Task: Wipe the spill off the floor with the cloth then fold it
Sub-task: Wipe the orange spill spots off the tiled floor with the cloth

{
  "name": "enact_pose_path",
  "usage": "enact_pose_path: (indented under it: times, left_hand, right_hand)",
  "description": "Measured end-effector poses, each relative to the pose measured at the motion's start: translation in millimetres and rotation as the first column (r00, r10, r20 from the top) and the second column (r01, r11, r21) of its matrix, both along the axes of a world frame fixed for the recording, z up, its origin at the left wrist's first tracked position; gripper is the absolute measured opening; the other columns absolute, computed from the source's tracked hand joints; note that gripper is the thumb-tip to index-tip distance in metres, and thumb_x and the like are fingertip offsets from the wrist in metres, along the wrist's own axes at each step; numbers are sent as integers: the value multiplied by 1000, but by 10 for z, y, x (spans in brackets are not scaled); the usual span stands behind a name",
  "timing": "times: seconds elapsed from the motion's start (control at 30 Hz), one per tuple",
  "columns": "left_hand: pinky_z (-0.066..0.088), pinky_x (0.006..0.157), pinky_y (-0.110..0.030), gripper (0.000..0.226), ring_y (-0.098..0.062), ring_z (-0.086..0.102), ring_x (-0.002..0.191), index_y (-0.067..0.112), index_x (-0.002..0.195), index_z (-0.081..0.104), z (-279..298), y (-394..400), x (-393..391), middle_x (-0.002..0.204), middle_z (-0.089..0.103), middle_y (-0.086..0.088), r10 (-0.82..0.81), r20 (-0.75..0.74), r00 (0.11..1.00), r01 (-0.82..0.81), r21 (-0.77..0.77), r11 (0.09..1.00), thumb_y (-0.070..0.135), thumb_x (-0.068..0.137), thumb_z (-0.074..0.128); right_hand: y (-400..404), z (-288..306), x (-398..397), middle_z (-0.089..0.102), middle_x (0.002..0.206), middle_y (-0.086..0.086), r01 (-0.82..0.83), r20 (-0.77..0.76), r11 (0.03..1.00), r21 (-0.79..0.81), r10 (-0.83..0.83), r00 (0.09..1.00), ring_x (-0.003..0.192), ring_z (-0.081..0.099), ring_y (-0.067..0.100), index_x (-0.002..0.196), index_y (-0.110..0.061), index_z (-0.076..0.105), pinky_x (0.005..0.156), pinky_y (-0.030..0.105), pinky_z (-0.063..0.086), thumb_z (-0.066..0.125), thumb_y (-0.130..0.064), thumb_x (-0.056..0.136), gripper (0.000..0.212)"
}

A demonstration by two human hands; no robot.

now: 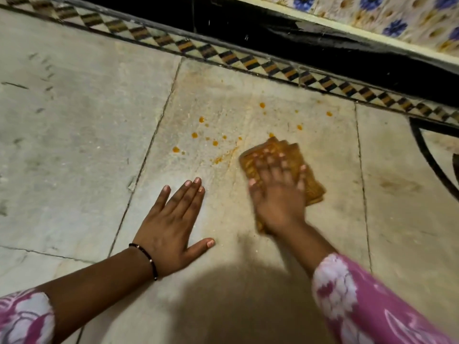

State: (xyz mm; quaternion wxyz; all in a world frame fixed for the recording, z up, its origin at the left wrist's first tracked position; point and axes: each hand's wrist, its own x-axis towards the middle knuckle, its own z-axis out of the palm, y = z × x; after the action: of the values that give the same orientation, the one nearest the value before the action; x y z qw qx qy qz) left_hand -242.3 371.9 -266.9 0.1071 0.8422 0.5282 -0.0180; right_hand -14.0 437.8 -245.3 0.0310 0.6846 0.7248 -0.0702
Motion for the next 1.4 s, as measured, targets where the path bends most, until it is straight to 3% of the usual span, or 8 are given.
enact_pose_path:
  times: [0.13,0.27,0.43,0.63,0.8,1.0,1.1,1.4]
  left_hand:
    - [13,114,-48,90,-23,13,146,6,150,19,16,-1,0,158,15,-11,7,9,1000,-7,-4,1000,71,88,22]
    - [11,114,-47,90,-22,10,146,8,151,16,4,10,-26,159,13,-10,-9,3,1000,10,-11,1000,72,88,22]
    - [8,114,-45,86,-21,8,146,8,151,16,24,12,-48,158,13,-10,-29,43,999,29,-13,999,70,90,20]
    - [4,115,-51,74,-22,18,144,8,149,24,160,-42,-424,156,22,-9,-65,142,988,59,45,997,59,96,15]
    - [6,115,-52,78,-22,18,144,6,149,23,70,-112,-548,156,21,-12,31,71,997,-33,28,999,62,94,15]
    - [6,117,-49,73,-23,16,145,6,149,23,73,-131,-579,157,18,-13,119,153,981,-126,38,991,55,96,12]
    - [8,116,-49,72,-24,16,145,4,148,25,66,-131,-569,157,18,-13,149,175,973,-157,34,987,53,97,12]
    - [5,117,-49,77,-24,6,147,2,150,16,85,-126,-555,159,9,-14,180,184,966,-193,59,979,55,94,25]
  right_hand:
    - [-957,54,222,24,155,-8,-196,2,978,-76,197,980,144,20,18,148,-33,24,114,48,5,19,-51,97,54]
    - [-985,124,1067,17,158,-5,96,62,988,-117,-89,994,146,9,16,150,-32,18,116,43,-4,-1,-62,90,70]
    - [-46,122,707,-3,161,-1,396,-3,907,-142,-401,916,146,-6,23,152,-27,2,114,57,-5,16,-52,97,62]
    - [-427,124,-109,-5,160,-5,-197,-15,967,-160,197,980,146,-12,21,151,-31,-3,111,53,-20,13,-61,93,67]
    - [-1556,198,-128,37,150,1,-470,-5,844,-259,486,874,131,42,28,140,-26,44,102,57,25,51,-61,71,77]
    - [-923,131,-714,34,152,-7,-602,-92,784,-147,595,798,135,32,24,144,-34,33,105,57,25,38,-55,86,62]
    - [-18,112,-701,13,159,-7,-433,-49,889,-152,430,901,146,6,23,150,-36,13,114,52,-3,25,-57,95,60]
    - [-480,141,366,20,157,1,-100,82,981,-163,114,990,143,18,30,150,-28,13,114,51,10,9,-61,92,67]
